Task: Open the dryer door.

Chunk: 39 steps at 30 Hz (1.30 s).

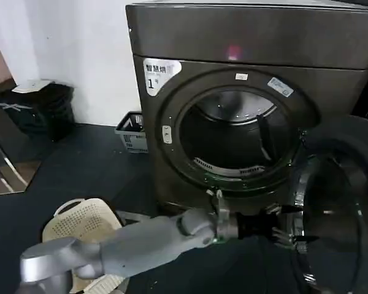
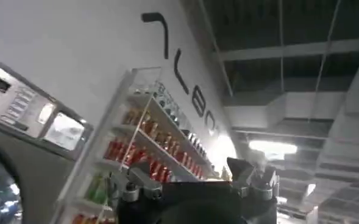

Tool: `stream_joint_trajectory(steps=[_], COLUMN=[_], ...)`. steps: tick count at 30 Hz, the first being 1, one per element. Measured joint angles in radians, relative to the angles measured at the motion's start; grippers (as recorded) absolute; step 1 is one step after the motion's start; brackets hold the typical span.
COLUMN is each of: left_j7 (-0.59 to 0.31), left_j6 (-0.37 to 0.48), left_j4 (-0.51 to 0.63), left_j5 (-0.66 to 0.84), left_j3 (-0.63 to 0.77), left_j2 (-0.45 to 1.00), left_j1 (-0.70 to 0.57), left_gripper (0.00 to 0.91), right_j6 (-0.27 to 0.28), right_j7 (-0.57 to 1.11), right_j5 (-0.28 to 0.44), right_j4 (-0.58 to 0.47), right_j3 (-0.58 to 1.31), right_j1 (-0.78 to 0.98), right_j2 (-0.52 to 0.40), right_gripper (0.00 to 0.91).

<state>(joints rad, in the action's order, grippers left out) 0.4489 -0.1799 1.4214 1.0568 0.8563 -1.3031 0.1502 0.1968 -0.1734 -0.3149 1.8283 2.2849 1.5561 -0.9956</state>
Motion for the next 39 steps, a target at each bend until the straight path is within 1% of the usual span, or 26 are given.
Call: stream_joint_trajectory(steps=[8, 15, 27, 31, 37, 39], left_j7=[-0.014, -0.028, -0.038, -0.037, -0.055, -0.054], left_j6=[-0.012, -0.019, -0.034, -0.044, -0.042, -0.059], left_j4=[-0.098, -0.14, -0.133, -0.13, -0.1, -0.08], left_j5=[-0.006, -0.018, -0.042, -0.054, -0.049, -0.058], left_j3=[0.001, -0.009, -0.019, -0.03, -0.032, -0.027], left_j2=[-0.132, -0.197, -0.198, -0.198, -0.169, -0.149], left_j1=[-0.037, -0.043, -0.048, -0.048, -0.033, -0.027], left_gripper=[0.907, 0.907, 0.907, 0.907, 0.907, 0.907], right_j6=[-0.014, -0.015, -0.017, -0.017, -0.025, -0.029], right_j7=[-0.005, -0.009, -0.027, -0.037, -0.038, -0.035], right_j5=[0.001, -0.001, -0.005, -0.036, -0.041, -0.041], right_j4=[-0.01, -0.001, 0.002, 0.002, 0.001, -0.002], right_j3=[0.024, 0.027, 0.025, 0.029, 0.028, 0.027], right_j1=[0.02, 0.022, 0.02, 0.02, 0.01, 0.008], right_j2=[-0.002, -0.002, -0.004, -0.003, 0.004, 0.005], right_gripper=[0.907, 0.907, 0.907, 0.907, 0.907, 0.907])
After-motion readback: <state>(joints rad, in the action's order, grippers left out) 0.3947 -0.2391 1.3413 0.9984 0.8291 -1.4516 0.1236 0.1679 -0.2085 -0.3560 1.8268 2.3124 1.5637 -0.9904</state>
